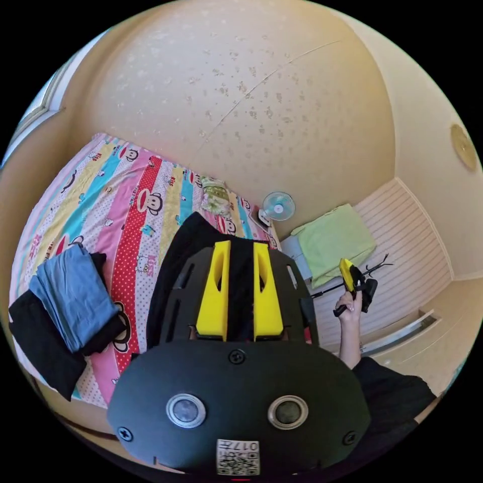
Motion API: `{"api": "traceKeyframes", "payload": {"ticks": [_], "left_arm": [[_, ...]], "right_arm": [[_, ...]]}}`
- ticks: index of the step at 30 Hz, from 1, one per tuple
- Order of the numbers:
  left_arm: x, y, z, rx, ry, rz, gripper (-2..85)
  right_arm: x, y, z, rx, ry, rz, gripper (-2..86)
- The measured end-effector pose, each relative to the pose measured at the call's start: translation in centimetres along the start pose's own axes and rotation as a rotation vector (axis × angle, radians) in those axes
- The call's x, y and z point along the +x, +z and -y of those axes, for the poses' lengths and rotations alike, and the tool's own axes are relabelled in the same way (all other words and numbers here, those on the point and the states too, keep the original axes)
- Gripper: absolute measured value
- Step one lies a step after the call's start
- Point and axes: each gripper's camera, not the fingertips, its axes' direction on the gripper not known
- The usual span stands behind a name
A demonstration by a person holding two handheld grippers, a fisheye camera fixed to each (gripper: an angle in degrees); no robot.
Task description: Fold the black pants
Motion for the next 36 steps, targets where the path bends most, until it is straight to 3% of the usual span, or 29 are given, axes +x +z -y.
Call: {"api": "traceKeyframes", "payload": {"ticks": [2, 6, 8, 12, 17, 21, 23, 26, 28, 30, 32, 36], "left_arm": [[-2.2, 4.8, -4.3, -0.159, -0.001, 0.063, 8.1], [-11.2, 14.7, -16.3, -0.541, -0.252, 0.141, 10.2], [-14.8, 16.5, -20.4, -0.599, -0.389, 0.093, 10.8], [-21.0, 18.7, -25.6, -0.675, -0.622, 0.12, 12.6], [-25.2, 22.4, -26.7, -0.784, -0.652, 0.285, 12.5], [-27.5, 24.0, -25.9, -0.711, -0.641, 0.347, 10.4], [-28.5, 25.7, -26.0, -0.727, -0.681, 0.247, 4.1], [-29.2, 27.4, -25.1, -0.801, -0.648, 0.179, 2.6], [-29.0, 27.4, -24.2, -0.83, -0.6, 0.029, 1.9], [-28.1, 24.4, -22.3, -0.753, -0.545, -0.244, 1.0], [-27.5, 20.4, -20.5, -0.672, -0.532, -0.403, 0.6], [-28.3, 9.7, -16.5, -0.55, -0.449, -0.363, 0.5]], "right_arm": [[2.4, 1.9, -4.5, -0.131, -0.004, -0.096, 2.4], [10.1, 4.3, -12.6, -0.471, 0.161, -0.182, 2.9], [15.0, 2.4, -17.3, -0.539, 0.34, -0.107, 2.5], [19.1, -3.2, -20.5, -0.488, 0.521, -0.073, 2.4], [21.3, -8.0, -20.3, -0.57, 0.622, -0.117, 2.8], [21.6, -8.7, -19.1, -0.673, 0.654, -0.108, 3.7], [21.9, -8.2, -18.5, -0.765, 0.67, -0.079, 5.1], [22.6, -6.3, -17.5, -0.874, 0.639, -0.047, 6.8], [23.5, -4.1, -17.1, -0.945, 0.63, -0.017, 7.9], [24.3, -1.0, -17.0, -1.029, 0.63, 0.043, 9.6], [24.7, 3.7, -17.2, -1.153, 0.596, 0.096, 12.0], [24.2, 10.5, -17.4, -1.281, 0.532, 0.111, 14.2]]}}
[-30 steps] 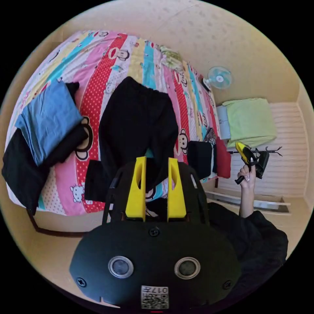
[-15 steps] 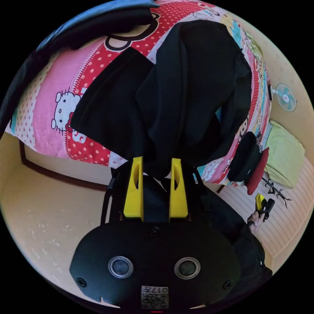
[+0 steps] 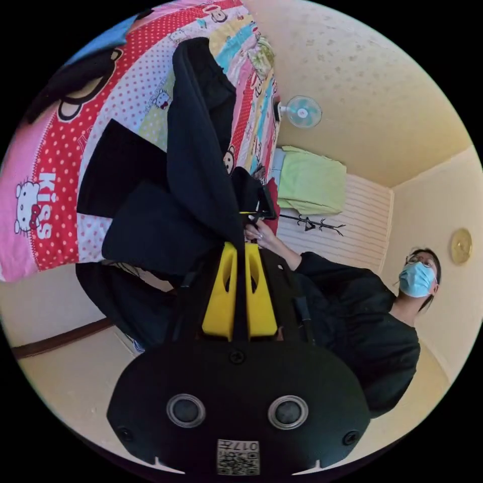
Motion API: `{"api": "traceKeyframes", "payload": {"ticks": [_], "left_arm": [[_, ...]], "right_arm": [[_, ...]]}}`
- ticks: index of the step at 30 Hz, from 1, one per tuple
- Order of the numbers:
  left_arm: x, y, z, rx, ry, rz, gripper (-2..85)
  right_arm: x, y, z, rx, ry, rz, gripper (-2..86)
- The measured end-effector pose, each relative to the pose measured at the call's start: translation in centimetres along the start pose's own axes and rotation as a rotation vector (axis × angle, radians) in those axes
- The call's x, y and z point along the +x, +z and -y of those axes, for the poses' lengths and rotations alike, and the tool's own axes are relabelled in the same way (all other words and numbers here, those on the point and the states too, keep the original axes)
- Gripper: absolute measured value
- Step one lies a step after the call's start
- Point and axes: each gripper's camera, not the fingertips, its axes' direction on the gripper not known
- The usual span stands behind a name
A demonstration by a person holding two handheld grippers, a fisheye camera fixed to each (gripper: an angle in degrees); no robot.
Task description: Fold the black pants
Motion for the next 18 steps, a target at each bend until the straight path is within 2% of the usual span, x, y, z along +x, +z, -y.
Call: {"api": "traceKeyframes", "payload": {"ticks": [4, 6, 8, 9, 10, 13, 18], "left_arm": [[-1.8, -8.3, -2.8, 0.173, -0.199, 0.278, 0.3], [-4.1, -12.3, -6.2, 0.355, -0.441, 0.423, -0.4], [-5.4, -13.7, -9.3, 0.461, -0.616, 0.512, -0.6], [-6.1, -13.6, -10.7, 0.494, -0.641, 0.508, -0.5], [-6.4, -13.3, -11.0, 0.497, -0.628, 0.488, -0.5], [-8.0, -8.8, -10.4, 0.379, -0.485, 0.376, 1.4], [-7.9, 5.4, -2.9, -0.035, -0.206, 0.39, 10.3]], "right_arm": [[0.6, 2.2, 5.3, -0.003, 0.122, -0.108, 15.6], [2.1, 2.6, 6.2, 0.003, 0.211, -0.119, 14.6], [4.3, 1.6, 5.2, 0.028, 0.32, -0.151, 9.1], [4.8, 1.1, 4.8, 0.033, 0.332, -0.149, 7.2], [5.6, 0.1, 3.8, 0.04, 0.312, -0.066, 4.8], [6.4, -2.8, 0.6, 0.032, 0.198, 0.116, 3.4], [6.8, -7.9, -7.1, 0.064, 0.023, 0.327, 2.9]]}}
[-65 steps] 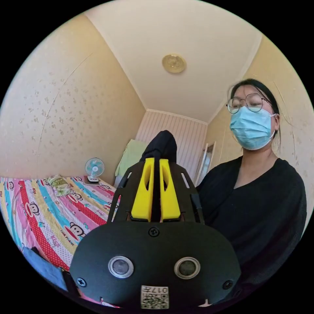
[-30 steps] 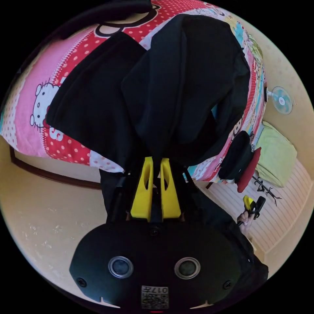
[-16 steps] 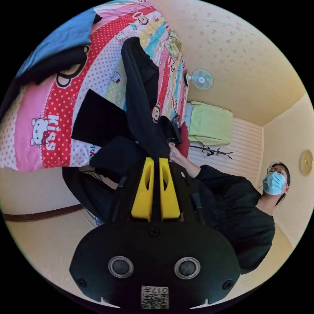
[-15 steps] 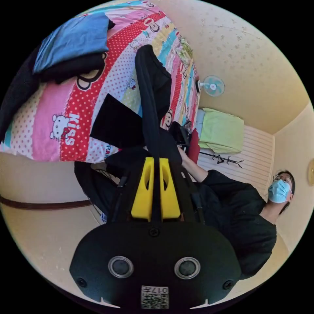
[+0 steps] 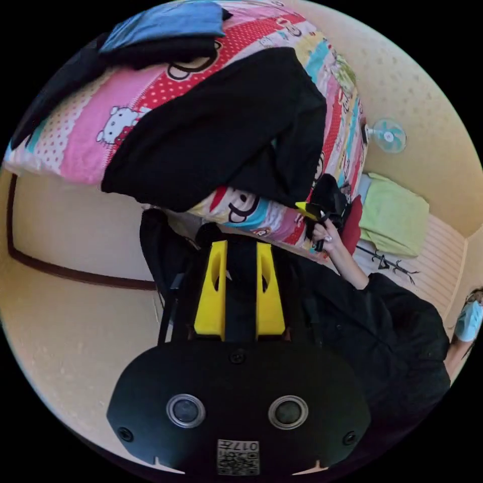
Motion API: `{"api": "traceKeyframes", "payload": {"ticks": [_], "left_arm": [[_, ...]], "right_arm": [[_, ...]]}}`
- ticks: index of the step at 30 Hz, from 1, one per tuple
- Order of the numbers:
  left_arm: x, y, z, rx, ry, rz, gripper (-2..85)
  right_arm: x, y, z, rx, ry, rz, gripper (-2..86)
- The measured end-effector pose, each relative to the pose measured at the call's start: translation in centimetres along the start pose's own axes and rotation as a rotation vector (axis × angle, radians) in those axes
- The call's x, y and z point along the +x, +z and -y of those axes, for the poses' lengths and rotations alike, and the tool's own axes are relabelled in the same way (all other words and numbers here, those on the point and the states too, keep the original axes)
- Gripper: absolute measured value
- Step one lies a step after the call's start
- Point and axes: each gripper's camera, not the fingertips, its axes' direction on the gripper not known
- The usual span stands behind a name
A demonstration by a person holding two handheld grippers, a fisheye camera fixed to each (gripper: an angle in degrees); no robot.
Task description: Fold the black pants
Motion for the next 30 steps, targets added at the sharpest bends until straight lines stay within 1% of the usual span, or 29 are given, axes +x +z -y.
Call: {"api": "traceKeyframes", "payload": {"ticks": [2, 4, 6, 7, 9, 10, 12, 14, 15, 16, 19, 21, 24, 25, 26, 27, 29, 30], "left_arm": [[2.9, 3.6, 2.7, -0.104, 0.109, 0.021, 11.6], [5.6, 5.8, 5.2, -0.153, 0.192, 0.109, 12.3], [8.5, 7.3, 8.0, -0.177, 0.285, 0.292, 13.6], [9.1, 7.8, 8.6, -0.184, 0.31, 0.346, 14.0], [10.8, 10.7, 11.0, -0.245, 0.364, 0.556, 16.3], [11.1, 11.6, 11.5, -0.263, 0.376, 0.605, 16.7], [11.8, 14.9, 12.7, -0.289, 0.417, 0.834, 16.8], [11.9, 16.8, 13.3, -0.296, 0.401, 0.935, 14.6], [11.7, 17.6, 13.5, -0.318, 0.375, 0.943, 7.9], [11.5, 17.9, 13.6, -0.318, 0.352, 0.947, 4.5], [10.9, 18.0, 12.9, -0.383, 0.353, 0.79, 1.8], [9.2, 17.6, 11.5, -0.523, 0.338, 0.5, 1.2], [7.2, 16.1, 8.3, -0.643, 0.33, 0.225, 0.9], [6.9, 15.5, 7.6, -0.651, 0.329, 0.184, 0.9], [6.5, 14.4, 6.2, -0.666, 0.33, 0.094, 1.0], [6.1, 13.2, 4.9, -0.672, 0.321, 0.003, 1.0], [6.0, 11.3, 3.3, -0.654, 0.31, -0.093, 1.0], [6.2, 10.1, 2.3, -0.629, 0.314, -0.105, 1.0]], "right_arm": [[-0.6, -2.9, -2.9, 0.043, -0.072, 0.062, 2.8], [-1.1, -4.9, -4.5, 0.057, -0.111, 0.055, 2.8], [-1.7, -6.8, -5.9, 0.074, -0.143, 0.039, 2.7], [-2.1, -8.1, -6.7, 0.095, -0.161, 0.053, 2.7], [-2.8, -10.0, -7.8, 0.127, -0.184, 0.11, 2.6], [-3.4, -11.1, -8.5, 0.148, -0.202, 0.141, 2.6], [-4.7, -12.5, -9.6, 0.181, -0.238, 0.166, 2.6], [-6.0, -13.9, -10.8, 0.213, -0.266, 0.194, 2.5], [-6.3, -14.1, -11.1, 0.219, -0.273, 0.203, 2.5], [-6.7, -14.6, -11.6, 0.226, -0.287, 0.221, 2.5], [-6.9, -15.6, -13.0, 0.229, -0.317, 0.217, 2.5], [-6.3, -16.4, -14.1, 0.243, -0.313, 0.19, 2.5], [-4.3, -17.9, -15.8, 0.27, -0.266, 0.136, 2.7], [-3.5, -18.3, -16.4, 0.254, -0.236, 0.08, 2.8], [-2.7, -18.4, -16.8, 0.225, -0.203, 0.008, 2.9], [-2.4, -18.4, -17.0, 0.208, -0.192, -0.022, 3.0], [-1.3, -18.1, -17.3, 0.114, -0.191, -0.078, 3.5], [-0.9, -18.1, -17.3, 0.092, -0.191, -0.075, 3.7]]}}
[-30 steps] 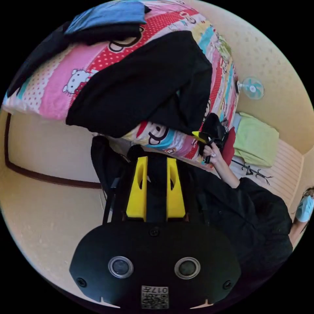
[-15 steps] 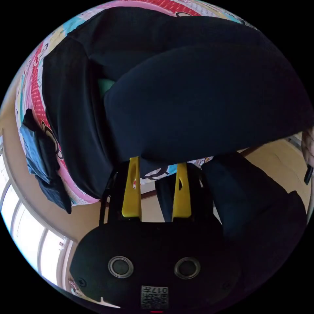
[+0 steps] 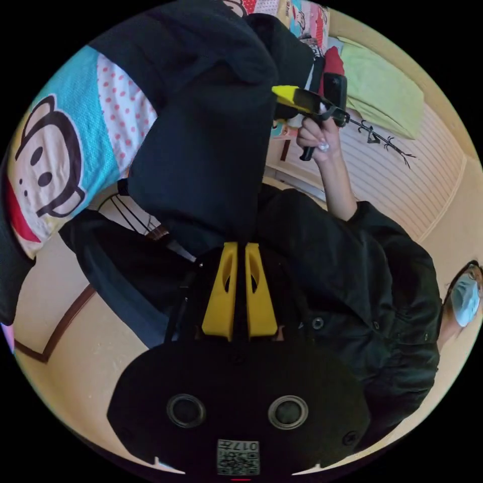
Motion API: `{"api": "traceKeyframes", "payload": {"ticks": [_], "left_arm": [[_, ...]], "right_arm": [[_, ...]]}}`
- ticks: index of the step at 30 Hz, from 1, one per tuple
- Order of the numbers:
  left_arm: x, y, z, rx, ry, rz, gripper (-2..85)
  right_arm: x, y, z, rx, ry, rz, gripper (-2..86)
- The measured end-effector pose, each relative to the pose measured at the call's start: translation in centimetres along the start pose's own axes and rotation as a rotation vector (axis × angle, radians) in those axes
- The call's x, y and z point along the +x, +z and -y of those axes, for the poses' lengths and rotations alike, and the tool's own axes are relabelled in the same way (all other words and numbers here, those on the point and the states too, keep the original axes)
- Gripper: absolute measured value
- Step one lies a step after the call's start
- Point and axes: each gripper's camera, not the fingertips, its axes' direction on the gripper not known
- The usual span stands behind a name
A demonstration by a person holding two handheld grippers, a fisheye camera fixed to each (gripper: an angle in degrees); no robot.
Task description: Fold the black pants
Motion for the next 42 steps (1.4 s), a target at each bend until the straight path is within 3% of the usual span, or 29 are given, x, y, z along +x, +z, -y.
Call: {"api": "traceKeyframes", "payload": {"ticks": [6, 10, 14, 19, 21, 23, 26, 28, 36, 42], "left_arm": [[2.8, 0.4, -4.7, 0.057, 0.065, 0.076, 0.8], [3.3, 1.0, -7.4, 0.139, 0.056, 0.042, 0.8], [3.7, 0.8, -10.4, 0.247, 0.023, 0.049, 0.9], [3.6, -0.2, -13.0, 0.356, -0.027, 0.021, 1.0], [3.4, -1.0, -14.6, 0.428, -0.039, -0.009, 1.0], [2.9, -1.8, -16.1, 0.508, -0.074, -0.033, 0.9], [1.8, -3.2, -19.2, 0.633, -0.171, -0.078, 0.8], [0.8, -4.3, -21.6, 0.714, -0.221, -0.132, 0.9], [-5.6, -12.0, -32.1, 0.988, -0.324, -0.387, 0.8], [-12.3, -18.2, -36.1, 1.038, -0.5, -0.345, 1.8]], "right_arm": [[1.1, -2.8, 3.2, 0.024, 0.058, -0.052, 10.3], [0.9, -5.8, 10.3, 0.108, 0.068, -0.183, 14.3], [2.9, -7.2, 18.8, 0.22, 0.108, -0.163, 16.6], [6.4, -6.6, 26.5, 0.333, 0.26, -0.21, 16.2], [8.1, -6.0, 27.8, 0.353, 0.321, -0.266, 14.4], [10.7, -5.0, 28.6, 0.355, 0.381, -0.191, 9.1], [12.0, -4.1, 27.6, 0.484, 0.276, 0.11, 4.3], [11.2, -3.5, 27.7, 0.508, 0.161, 0.163, 3.5], [5.8, 3.5, 34.5, 0.398, 0.049, 0.06, 3.1], [2.5, 13.8, 43.0, 0.302, 0.004, 0.052, 5.0]]}}
